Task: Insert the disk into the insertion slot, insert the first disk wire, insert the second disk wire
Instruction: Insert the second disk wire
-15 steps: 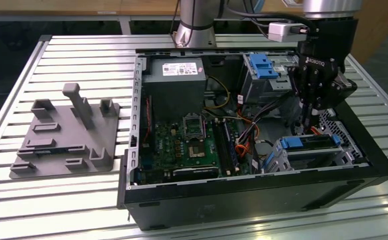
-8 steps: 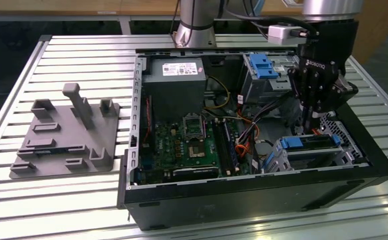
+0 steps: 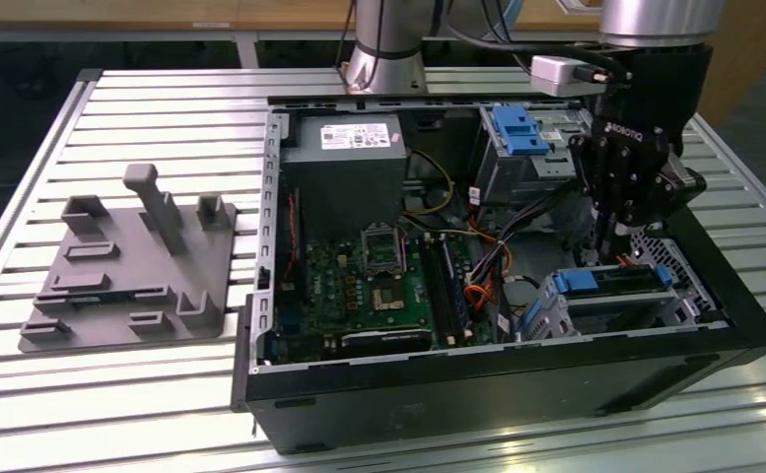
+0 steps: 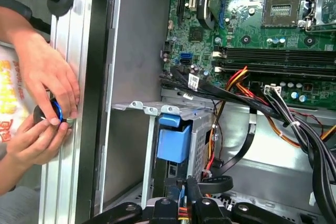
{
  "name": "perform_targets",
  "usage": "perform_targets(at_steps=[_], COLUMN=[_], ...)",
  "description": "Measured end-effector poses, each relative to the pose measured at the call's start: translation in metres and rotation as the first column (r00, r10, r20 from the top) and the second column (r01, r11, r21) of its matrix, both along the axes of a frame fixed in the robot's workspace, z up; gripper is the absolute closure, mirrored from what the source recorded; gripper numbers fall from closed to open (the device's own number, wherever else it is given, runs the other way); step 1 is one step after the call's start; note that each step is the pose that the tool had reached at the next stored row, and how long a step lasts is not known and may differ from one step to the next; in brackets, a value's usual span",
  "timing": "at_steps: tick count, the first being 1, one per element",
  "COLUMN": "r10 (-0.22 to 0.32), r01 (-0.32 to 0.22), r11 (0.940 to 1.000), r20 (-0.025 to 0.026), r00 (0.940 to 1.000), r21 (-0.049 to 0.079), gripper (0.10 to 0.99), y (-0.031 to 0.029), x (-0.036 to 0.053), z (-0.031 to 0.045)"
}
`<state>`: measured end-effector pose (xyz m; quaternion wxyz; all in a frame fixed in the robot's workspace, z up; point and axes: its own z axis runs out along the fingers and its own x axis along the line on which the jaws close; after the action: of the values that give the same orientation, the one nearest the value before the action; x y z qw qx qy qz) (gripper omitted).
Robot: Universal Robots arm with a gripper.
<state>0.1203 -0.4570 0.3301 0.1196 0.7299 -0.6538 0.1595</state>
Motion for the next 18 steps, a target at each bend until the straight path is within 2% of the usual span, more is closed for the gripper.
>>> perform_targets(at_steps=[2, 3, 6, 8, 12, 14, 18], r10=[0.0, 0.0, 0.0, 0.0, 0.0, 0.0, 0.0], r01=[0.0, 0.0, 0.0, 0.0, 0.0, 0.0, 0.0], r11=[1.0, 0.9999, 0.9986, 0.9979, 0.9974, 0.9973, 0.9971], r20=[0.0, 0.0, 0.0, 0.0, 0.0, 0.0, 0.0], r00=[1.0, 1.0, 1.0, 1.0, 1.0, 1.0, 1.0], r21=[0.0, 0.01, 0.053, 0.065, 0.073, 0.074, 0.076], gripper=[0.871, 0.871, 0.871, 0.871, 0.871, 0.941, 0.941], y=[0.0, 0.0, -0.0001, -0.0002, -0.0003, -0.0004, -0.0005], x=[0.0, -0.0001, -0.0001, -0.0001, 0.0, 0.0, 0.0], z=[0.0, 0.0001, 0.0, 0.0, 0.0, 0.0001, 0.0])
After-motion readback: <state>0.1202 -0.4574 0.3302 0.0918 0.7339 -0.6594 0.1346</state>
